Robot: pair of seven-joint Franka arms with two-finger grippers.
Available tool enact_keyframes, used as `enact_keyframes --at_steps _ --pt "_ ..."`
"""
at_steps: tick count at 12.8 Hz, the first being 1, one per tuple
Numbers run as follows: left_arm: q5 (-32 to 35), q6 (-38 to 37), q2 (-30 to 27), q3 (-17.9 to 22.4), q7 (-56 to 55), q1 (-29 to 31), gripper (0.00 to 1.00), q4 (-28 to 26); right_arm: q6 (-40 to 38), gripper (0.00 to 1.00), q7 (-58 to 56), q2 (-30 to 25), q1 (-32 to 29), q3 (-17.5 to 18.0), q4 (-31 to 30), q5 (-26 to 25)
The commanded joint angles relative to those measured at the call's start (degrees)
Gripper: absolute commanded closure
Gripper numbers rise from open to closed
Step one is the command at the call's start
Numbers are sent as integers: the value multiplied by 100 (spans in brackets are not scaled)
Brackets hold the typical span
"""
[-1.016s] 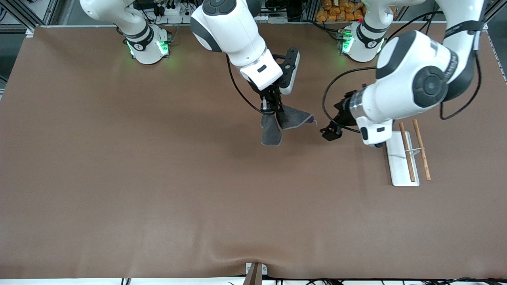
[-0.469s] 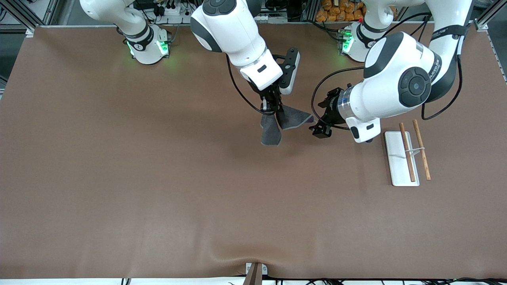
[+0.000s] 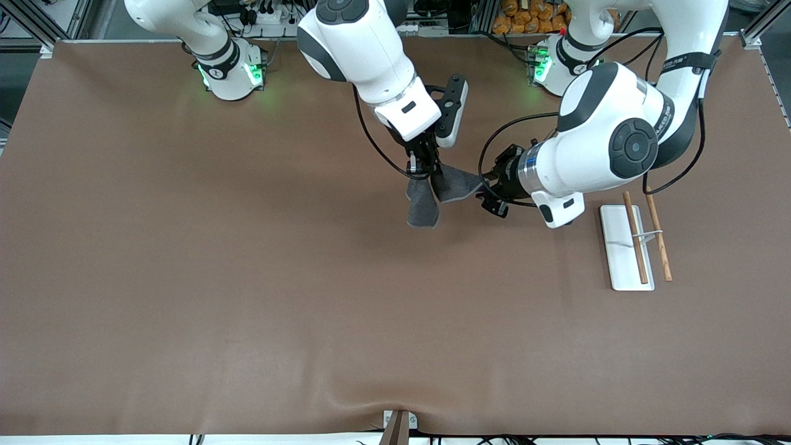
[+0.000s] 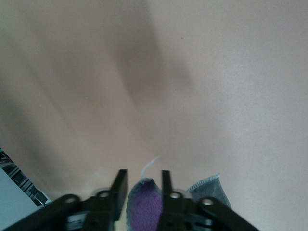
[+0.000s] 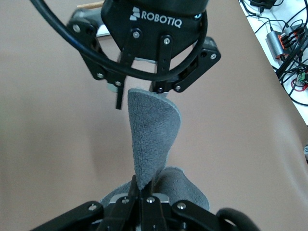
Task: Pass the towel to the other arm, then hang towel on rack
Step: 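Grasp the towel with the left gripper while the right gripper releases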
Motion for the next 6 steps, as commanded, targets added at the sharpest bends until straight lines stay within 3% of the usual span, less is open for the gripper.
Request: enact_keyframes --at_steps 1,6 --pt "-199 56 -18 10 -104 -20 100 26 44 100 1 -28 57 -48 -14 42" --pt "-129 82 -36 19 45 50 100 70 44 100 1 -28 57 -48 -14 42"
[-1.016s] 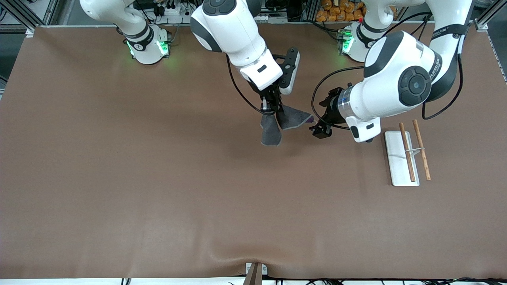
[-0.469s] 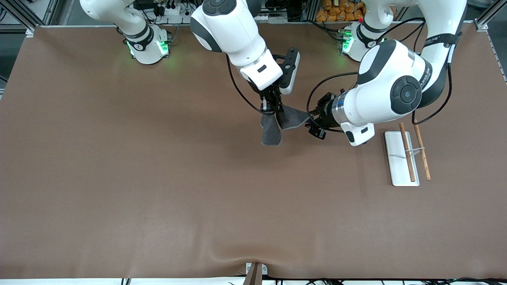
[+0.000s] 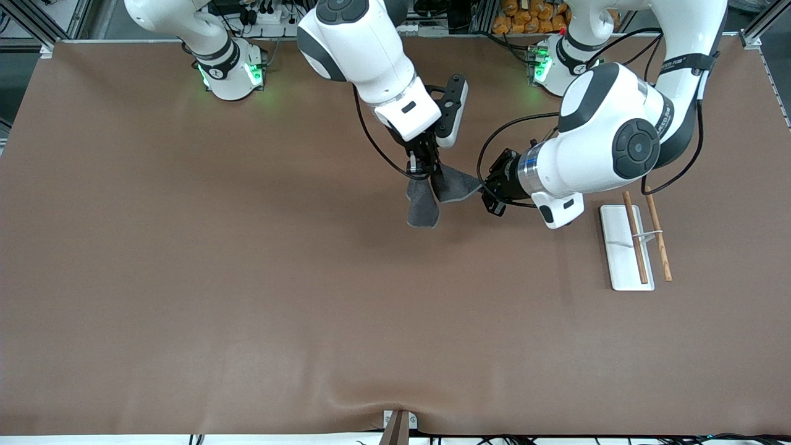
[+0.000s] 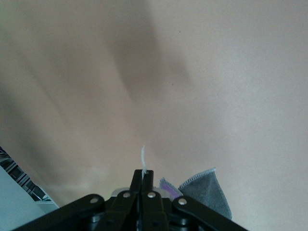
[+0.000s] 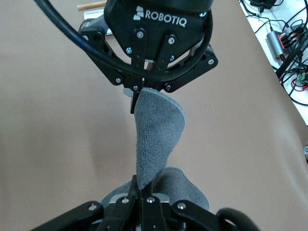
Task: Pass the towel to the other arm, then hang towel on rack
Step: 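Grasp the towel with the left gripper while the right gripper releases, then carry the towel with the left gripper while the right gripper withdraws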
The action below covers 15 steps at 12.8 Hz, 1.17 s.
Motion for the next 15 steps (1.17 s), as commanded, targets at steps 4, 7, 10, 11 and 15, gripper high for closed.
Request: enact_keyframes --at_steps 4,7,10,11,15 --pt "4 -17 -106 156 783 218 100 49 43 100 1 -28 48 -48 -14 42" --pt "39 -288 -212 165 1599 657 100 49 35 47 10 -28 48 -48 -14 42" --pt "31 -640 -256 156 2601 1271 100 58 17 0 1 -28 31 -57 -23 42" --pt "31 -824 -256 156 2917 1413 100 101 -9 0 10 -28 5 -57 -23 42" --pt "154 -1168 -221 165 4025 1957 100 120 -149 0 10 -54 -145 -83 -31 34"
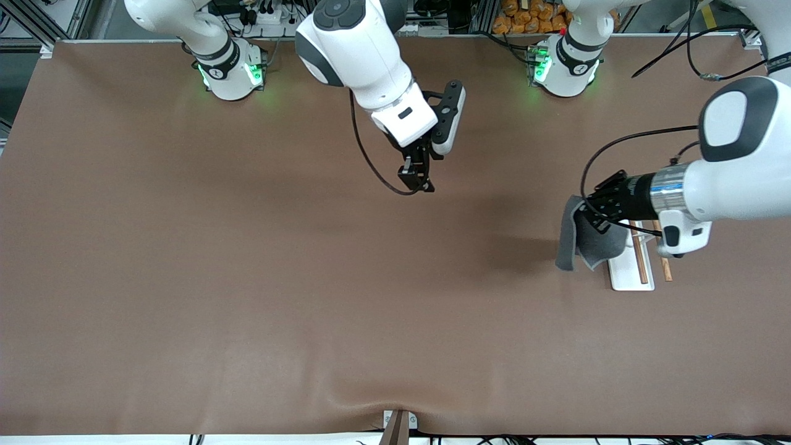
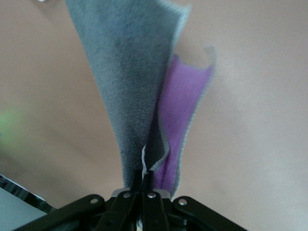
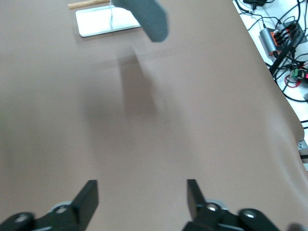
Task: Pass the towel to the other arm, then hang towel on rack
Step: 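Carry the towel with the left gripper while the right gripper withdraws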
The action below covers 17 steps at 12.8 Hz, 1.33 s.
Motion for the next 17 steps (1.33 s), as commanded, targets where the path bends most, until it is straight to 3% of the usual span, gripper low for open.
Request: enact_keyframes --at_steps 1,4,7,12,17 --pt "141 -227 -50 -40 735 352 100 -11 -356 0 14 -96 -201 -5 -31 17" --pt "282 -411 72 -40 1753 844 100 -46 -1120 0 -4 -166 -859 4 -22 17" --pt "291 -421 327 -14 2905 1406 100 -73 -2498 0 -4 -438 -1746 4 -22 17" --pt "1081 -403 539 -14 4234 1882 100 -55 -3696 0 -13 -816 -3240 -5 -83 0" --pt "1485 -289 618 -14 5445 2190 100 -3 -4101 0 380 -1992 -4243 -154 -839 -430"
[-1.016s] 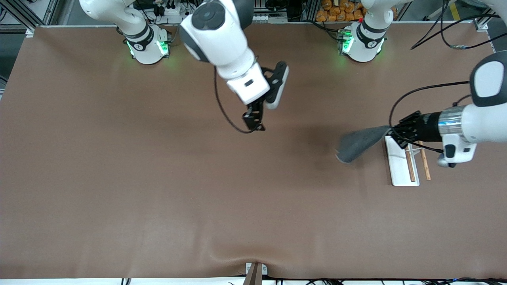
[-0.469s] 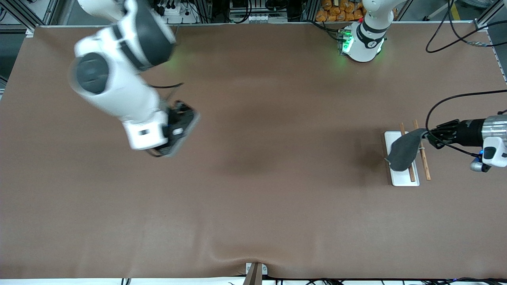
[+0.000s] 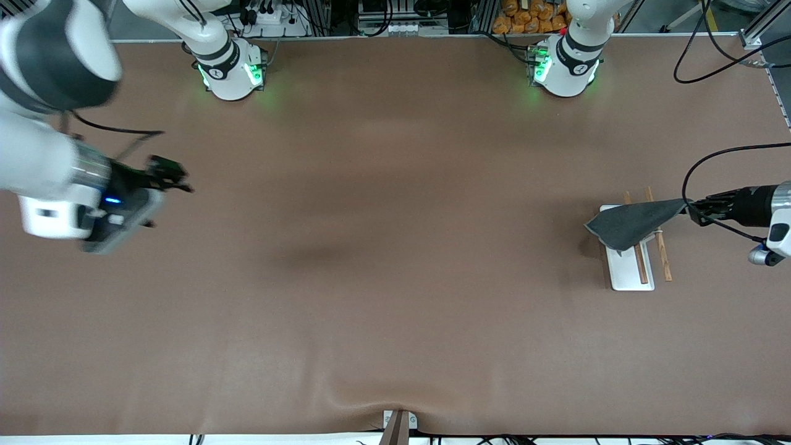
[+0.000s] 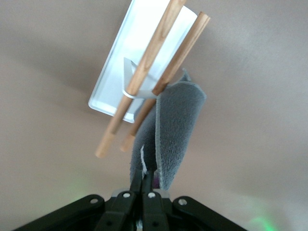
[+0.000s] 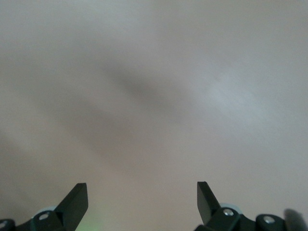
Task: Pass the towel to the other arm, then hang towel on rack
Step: 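Drape the towel over the wooden rails and open the left gripper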
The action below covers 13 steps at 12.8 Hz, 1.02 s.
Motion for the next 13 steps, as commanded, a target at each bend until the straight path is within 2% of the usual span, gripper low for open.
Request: enact_keyframes --at_steps 1,3,7,9,10,11,12,13 --pt "391 53 35 -58 593 148 100 110 -255 0 803 -899 -416 55 -621 -293" --pt "533 62 27 -49 856 227 100 119 -677 0 1813 -1137 -513 72 -621 -329" --pt "551 325 280 -23 2103 596 100 128 -653 0 3255 -1226 -821 134 -542 -636" --pt "586 579 430 -23 2447 693 99 128 -635 0 3576 -1330 -978 282 -533 -742" --pt "717 728 457 -23 2562 711 93 128 -618 0 3576 -1383 -1154 422 -542 -734" --pt "814 782 483 -23 2598 737 83 119 -574 0 3507 -1410 -1312 537 -559 -725" --pt "823 782 492 -23 2607 737 71 119 -556 0 3419 -1428 -1348 538 -560 -681" --pt "823 791 492 -23 2616 746 53 119 -486 0 3305 -1428 -1349 538 -560 -681"
